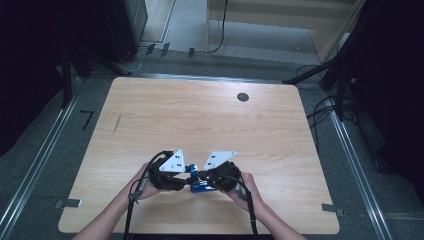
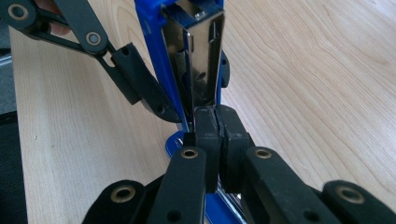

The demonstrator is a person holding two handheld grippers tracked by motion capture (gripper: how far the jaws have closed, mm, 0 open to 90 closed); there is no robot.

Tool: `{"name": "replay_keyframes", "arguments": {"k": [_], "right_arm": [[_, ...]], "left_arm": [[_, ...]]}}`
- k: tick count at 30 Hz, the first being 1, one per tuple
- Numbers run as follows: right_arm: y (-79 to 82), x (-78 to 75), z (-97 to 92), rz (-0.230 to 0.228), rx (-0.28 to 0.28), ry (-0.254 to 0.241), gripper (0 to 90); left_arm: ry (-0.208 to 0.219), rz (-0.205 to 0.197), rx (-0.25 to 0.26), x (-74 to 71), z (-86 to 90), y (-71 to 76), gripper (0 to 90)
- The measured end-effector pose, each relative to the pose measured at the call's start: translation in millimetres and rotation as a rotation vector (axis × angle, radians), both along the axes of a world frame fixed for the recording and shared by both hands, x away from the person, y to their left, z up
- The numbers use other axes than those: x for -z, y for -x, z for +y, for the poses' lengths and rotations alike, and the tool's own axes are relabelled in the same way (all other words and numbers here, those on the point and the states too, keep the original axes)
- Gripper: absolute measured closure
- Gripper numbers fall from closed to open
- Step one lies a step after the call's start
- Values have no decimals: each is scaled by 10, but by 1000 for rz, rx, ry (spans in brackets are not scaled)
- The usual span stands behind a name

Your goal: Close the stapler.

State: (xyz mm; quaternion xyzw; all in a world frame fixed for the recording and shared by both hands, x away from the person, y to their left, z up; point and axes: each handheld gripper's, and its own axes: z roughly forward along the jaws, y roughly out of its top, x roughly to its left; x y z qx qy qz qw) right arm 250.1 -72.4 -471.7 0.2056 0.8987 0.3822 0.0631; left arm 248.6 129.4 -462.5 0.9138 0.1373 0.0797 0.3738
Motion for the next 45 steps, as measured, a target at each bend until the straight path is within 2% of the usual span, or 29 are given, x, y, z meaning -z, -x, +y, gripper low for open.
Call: {"name": "replay_keyframes", "arguments": {"k": [10, 17, 22, 23, 24, 25, 27, 31, 38, 45], "right_arm": [[-10, -7, -42, 3, 7, -2, 895], [-2, -102, -112, -17, 9, -24, 893], [5, -150, -152, -14, 15, -31, 890], [5, -148, -152, -12, 17, -30, 891], [5, -148, -152, -12, 17, -30, 891], [8, -148, -152, -8, 14, -30, 890], [16, -154, -147, -12, 11, -28, 890], [7, -154, -164, -14, 14, -22, 890], [-11, -168, -221, -16, 29, -21, 885], [13, -264, -346, -23, 67, -32, 878]], "left_arm": [[17, 2, 5, 16, -36, -15, 660], [18, 4, 10, 16, -53, -30, 662], [22, 11, 3, 22, -66, -34, 656], [17, 38, -7, 43, -70, -48, 647], [17, 38, -7, 43, -70, -48, 631], [7, 61, -5, 112, -76, -54, 621], [-8, 71, -13, 166, -91, -59, 625], [-5, 68, -23, 190, -109, -68, 657], [-2, 60, -25, 203, -141, -67, 661], [-14, 52, -25, 205, -174, -66, 663]]}}
